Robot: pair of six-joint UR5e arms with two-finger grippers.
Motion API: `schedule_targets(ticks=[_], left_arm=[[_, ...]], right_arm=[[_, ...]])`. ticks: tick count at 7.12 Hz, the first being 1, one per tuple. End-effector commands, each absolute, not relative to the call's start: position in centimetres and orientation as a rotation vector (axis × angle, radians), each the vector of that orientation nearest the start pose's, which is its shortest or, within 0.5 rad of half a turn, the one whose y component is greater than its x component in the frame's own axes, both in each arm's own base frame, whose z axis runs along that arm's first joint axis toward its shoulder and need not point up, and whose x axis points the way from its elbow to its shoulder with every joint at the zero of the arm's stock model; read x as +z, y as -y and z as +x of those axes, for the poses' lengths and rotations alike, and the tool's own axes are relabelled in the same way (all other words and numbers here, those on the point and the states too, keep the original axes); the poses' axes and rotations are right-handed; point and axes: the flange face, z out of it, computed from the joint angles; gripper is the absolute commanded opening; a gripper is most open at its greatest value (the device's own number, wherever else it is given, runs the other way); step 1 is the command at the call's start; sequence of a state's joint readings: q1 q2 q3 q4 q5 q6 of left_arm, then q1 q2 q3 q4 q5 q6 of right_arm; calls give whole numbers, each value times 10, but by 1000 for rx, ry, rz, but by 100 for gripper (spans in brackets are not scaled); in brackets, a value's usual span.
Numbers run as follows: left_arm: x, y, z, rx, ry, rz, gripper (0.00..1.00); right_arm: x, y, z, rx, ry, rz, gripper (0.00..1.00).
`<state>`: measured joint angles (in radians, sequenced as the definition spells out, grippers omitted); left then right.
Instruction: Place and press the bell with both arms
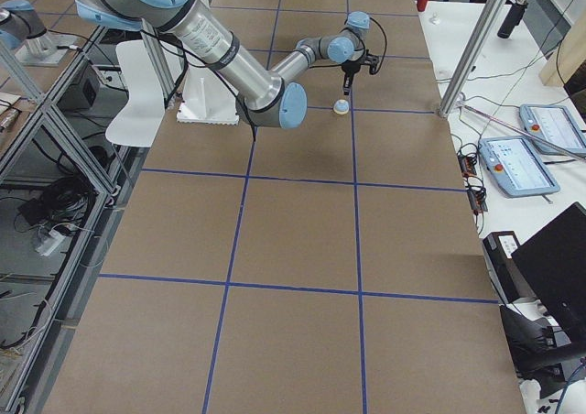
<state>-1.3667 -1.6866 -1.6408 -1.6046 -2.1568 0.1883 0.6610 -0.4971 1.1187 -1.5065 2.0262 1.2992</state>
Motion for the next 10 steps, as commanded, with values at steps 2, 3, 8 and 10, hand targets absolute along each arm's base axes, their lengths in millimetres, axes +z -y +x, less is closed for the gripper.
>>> schedule_targets(ticks=[2,3,8,10], left_arm=[[572,554,25,431,-587,217,100],[580,549,6,425,-595,218,100],[598,529,-77,319,-569,245,100],[606,525,-88,303,-568,240,100]], right_arm=[[97,565,-516,237,796,-117,100],[109,555,-472,207,805,-128,100],[370,553,-122,91,851,-46,100],[452,544,-27,100,807,-12,100]])
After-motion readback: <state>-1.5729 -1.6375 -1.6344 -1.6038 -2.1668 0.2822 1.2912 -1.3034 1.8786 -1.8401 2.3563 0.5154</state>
